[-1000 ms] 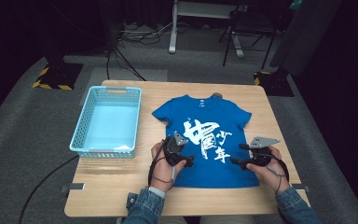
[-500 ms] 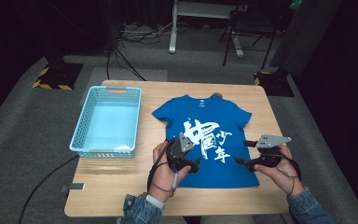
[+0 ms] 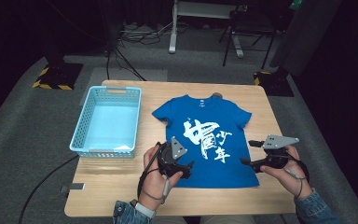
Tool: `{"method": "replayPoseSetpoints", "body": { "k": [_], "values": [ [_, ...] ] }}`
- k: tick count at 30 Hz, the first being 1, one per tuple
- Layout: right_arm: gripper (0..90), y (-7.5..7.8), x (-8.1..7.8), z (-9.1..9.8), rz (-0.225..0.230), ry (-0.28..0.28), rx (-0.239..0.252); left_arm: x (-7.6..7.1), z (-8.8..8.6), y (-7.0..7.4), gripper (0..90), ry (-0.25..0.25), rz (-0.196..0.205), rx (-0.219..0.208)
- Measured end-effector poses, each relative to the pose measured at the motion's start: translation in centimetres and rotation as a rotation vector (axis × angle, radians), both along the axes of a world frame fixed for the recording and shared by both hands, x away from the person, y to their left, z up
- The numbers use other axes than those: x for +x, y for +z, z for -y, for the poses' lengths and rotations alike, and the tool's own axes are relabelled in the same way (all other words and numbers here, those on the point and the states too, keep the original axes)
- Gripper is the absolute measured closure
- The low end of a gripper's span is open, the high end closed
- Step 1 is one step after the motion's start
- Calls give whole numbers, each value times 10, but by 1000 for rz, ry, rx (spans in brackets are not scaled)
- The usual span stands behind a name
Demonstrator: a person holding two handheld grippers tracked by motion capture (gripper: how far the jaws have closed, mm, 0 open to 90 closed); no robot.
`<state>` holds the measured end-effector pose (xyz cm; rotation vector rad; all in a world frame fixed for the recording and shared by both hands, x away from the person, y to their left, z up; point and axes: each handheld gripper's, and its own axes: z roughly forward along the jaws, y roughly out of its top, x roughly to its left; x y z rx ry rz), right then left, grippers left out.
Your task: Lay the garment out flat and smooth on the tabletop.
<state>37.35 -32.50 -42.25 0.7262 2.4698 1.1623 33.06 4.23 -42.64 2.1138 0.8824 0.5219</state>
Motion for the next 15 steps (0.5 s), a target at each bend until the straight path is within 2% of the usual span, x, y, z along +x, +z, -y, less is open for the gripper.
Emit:
{"method": "replayPoseSetpoints", "body": {
  "k": [4, 9, 15],
  "values": [
    [196, 1, -2, 8, 1, -14, -5, -3, -10, -1, 97, 11, 2, 7],
    [186, 0, -4, 16, -1, -34, 24, -4, -21, -4, 98, 22, -2, 2],
    [186, -3, -7, 25, 4, -37, 36, -7, -35, -11, 95, 44, -7, 23]
  ]
}}
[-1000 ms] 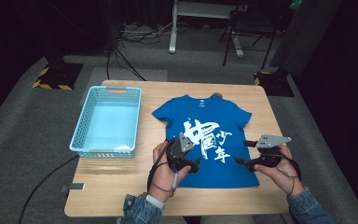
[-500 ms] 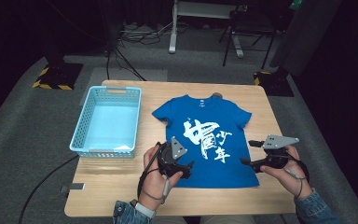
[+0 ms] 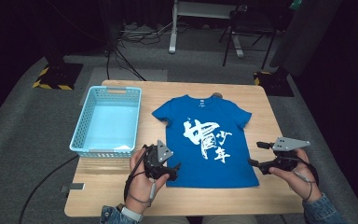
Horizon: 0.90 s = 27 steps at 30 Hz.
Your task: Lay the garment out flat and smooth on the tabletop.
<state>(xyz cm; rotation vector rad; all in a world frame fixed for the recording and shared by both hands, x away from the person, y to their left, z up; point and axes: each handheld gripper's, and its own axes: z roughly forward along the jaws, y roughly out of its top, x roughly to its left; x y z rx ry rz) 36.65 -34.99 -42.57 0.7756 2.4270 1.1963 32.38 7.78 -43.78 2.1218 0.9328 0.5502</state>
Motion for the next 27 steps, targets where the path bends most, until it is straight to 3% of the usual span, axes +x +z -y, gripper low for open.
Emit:
{"method": "replayPoseSetpoints", "body": {
  "k": [12, 18, 27],
  "values": [
    [187, -13, -7, 25, -4, -53, -25, -4, -32, -18, 94, 59, -40, -12],
    [186, -20, -10, 37, 2, -117, -88, -5, -44, -26, 94, 91, -65, -7],
    [186, -31, -12, 55, -34, -135, -86, -10, -63, -40, 94, 138, -100, 4]
  ]
}}
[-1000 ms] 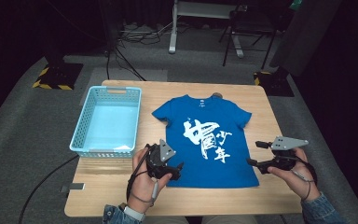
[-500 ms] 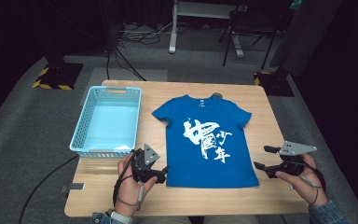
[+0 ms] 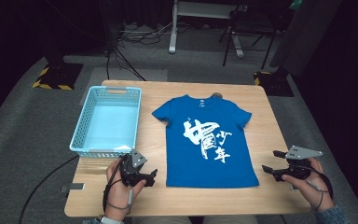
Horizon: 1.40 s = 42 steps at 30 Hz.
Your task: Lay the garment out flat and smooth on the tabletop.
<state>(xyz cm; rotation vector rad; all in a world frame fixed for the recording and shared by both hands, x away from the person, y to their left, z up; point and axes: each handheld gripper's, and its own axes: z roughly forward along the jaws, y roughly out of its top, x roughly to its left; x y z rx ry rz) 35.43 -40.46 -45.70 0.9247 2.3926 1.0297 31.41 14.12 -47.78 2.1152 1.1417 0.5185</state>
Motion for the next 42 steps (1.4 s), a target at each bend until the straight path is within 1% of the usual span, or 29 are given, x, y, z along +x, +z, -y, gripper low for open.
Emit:
{"method": "replayPoseSetpoints", "body": {
  "k": [2, 4, 6, 12, 16, 20, 27, 28, 29, 31, 32, 33, 34, 35, 40, 42],
  "values": [
    [184, -2, 0, 3, -4, -4, 5, -1, -4, -2, 94, 8, -5, 5],
    [181, -5, -1, 6, -9, -11, 7, -1, -8, -4, 94, 10, -17, 21],
    [177, -8, -2, 10, -17, -25, -3, -2, -12, -6, 94, 16, -26, 32],
    [177, -18, -4, 22, -41, -50, -9, -3, -22, -10, 93, 27, -48, 40],
    [175, -22, -8, 28, -53, -61, -8, -5, -27, -14, 93, 34, -62, 39],
    [175, -26, -12, 34, -67, -73, -9, -6, -32, -16, 92, 29, -75, 38],
    [173, -37, -18, 39, -92, -82, -4, -9, -41, -22, 91, 35, -101, 36],
    [172, -39, -18, 40, -95, -86, -2, -10, -42, -23, 91, 37, -108, 32],
    [170, -40, -19, 40, -97, -88, 2, -10, -43, -25, 89, 36, -110, 14],
    [150, -45, -20, 41, -101, -100, 17, -11, -45, -26, 77, 21, -95, 8],
    [123, -47, -21, 41, -90, -111, 32, -11, -46, -27, 74, 19, -86, 1],
    [117, -49, -22, 41, -75, -118, 46, -12, -48, -30, 65, 14, -72, -12],
    [114, -49, -22, 41, -71, -114, 39, -13, -48, -32, 46, 12, -54, -24],
    [112, -49, -23, 40, -72, -115, 39, -13, -49, -32, 34, 13, -53, -22],
    [103, -50, -25, 38, -69, -131, 37, -16, -48, -32, 35, 45, -51, -24],
    [104, -50, -25, 38, -69, -126, 37, -16, -48, -32, 35, 47, -50, -23]
  ]
}}
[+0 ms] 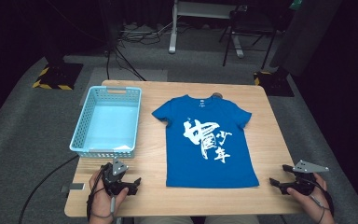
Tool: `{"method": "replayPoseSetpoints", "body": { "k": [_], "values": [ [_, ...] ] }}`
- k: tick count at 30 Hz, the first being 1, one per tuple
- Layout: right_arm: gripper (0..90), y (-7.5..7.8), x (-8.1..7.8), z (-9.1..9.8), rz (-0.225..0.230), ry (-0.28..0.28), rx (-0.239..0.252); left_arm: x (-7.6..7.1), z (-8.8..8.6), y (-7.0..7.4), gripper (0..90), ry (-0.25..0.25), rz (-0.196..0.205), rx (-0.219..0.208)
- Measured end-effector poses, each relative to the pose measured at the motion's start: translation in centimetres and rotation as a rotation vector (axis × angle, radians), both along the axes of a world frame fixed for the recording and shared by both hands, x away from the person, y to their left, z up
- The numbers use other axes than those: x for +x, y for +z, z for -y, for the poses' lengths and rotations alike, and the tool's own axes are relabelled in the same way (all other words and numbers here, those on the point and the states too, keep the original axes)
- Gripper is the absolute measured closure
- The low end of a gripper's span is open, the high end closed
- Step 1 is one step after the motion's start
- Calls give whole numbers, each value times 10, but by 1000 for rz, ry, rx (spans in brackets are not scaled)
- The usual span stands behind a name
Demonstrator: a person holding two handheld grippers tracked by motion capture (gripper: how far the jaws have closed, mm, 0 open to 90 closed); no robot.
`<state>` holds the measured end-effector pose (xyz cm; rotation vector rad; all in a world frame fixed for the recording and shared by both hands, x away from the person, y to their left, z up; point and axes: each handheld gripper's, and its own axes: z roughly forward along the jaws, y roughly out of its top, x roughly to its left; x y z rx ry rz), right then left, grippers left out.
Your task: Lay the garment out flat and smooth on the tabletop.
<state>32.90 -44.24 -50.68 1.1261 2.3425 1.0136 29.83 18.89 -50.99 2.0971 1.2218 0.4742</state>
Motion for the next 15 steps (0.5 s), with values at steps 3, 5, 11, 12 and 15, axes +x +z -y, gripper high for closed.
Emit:
{"method": "replayPoseSetpoints", "body": {
  "k": [3, 5, 11, 12, 15],
  "values": [
    [104, 0, 0, 0, 0, 7, 1, 0, 0, 0, 35, 4, -1, 0],
    [104, 0, 0, 0, 0, 8, 1, 0, 0, 0, 35, 5, -1, -1],
    [104, 0, -1, 0, 1, 8, 1, -1, 0, 0, 35, 7, -1, 0],
    [105, 0, -1, 0, 1, 8, 1, -1, 0, 0, 35, 8, -1, -1],
    [107, 0, -1, 0, 0, 10, 3, -1, 0, 0, 35, 9, -1, 0]
  ]
}}
